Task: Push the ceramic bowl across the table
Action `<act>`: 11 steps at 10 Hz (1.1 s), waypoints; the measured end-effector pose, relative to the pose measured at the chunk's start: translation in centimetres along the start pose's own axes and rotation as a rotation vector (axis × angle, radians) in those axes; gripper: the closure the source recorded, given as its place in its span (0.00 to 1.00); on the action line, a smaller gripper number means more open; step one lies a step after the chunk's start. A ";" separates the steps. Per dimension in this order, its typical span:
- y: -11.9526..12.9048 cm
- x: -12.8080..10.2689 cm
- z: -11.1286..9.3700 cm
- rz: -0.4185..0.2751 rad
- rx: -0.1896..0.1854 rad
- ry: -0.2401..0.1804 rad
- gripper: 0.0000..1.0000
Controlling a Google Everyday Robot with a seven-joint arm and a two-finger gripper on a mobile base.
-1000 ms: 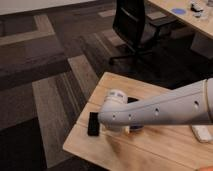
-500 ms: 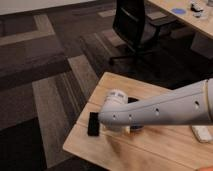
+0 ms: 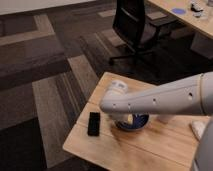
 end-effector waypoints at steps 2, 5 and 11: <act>0.8 0.1 -0.1 -0.044 0.035 -0.016 0.35; 0.9 0.1 -0.1 -0.046 0.035 -0.016 0.35; 1.7 -0.2 1.5 -0.087 0.054 0.002 0.35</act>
